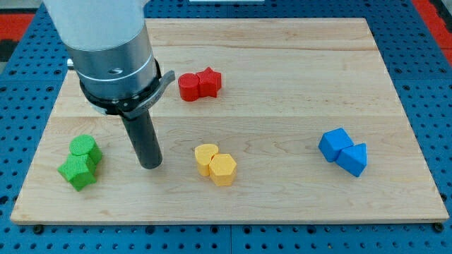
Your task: Push the red star to the top center
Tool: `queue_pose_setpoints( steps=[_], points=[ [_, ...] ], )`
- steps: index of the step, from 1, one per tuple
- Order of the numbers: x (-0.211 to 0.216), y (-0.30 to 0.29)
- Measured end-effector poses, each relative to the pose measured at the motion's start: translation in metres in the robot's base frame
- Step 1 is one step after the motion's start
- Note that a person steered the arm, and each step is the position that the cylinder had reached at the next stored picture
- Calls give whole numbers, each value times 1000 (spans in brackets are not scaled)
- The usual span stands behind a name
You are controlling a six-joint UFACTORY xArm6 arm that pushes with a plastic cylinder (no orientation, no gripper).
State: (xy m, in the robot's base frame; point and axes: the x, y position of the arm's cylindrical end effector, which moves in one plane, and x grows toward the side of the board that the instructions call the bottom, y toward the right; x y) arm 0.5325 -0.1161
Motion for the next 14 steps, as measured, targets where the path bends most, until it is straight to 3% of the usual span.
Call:
queue_pose_setpoints(
  steps=[5,7,9,14],
  points=[
    [-20,3],
    [-82,4],
    [-140,74],
    [-246,116]
  ],
)
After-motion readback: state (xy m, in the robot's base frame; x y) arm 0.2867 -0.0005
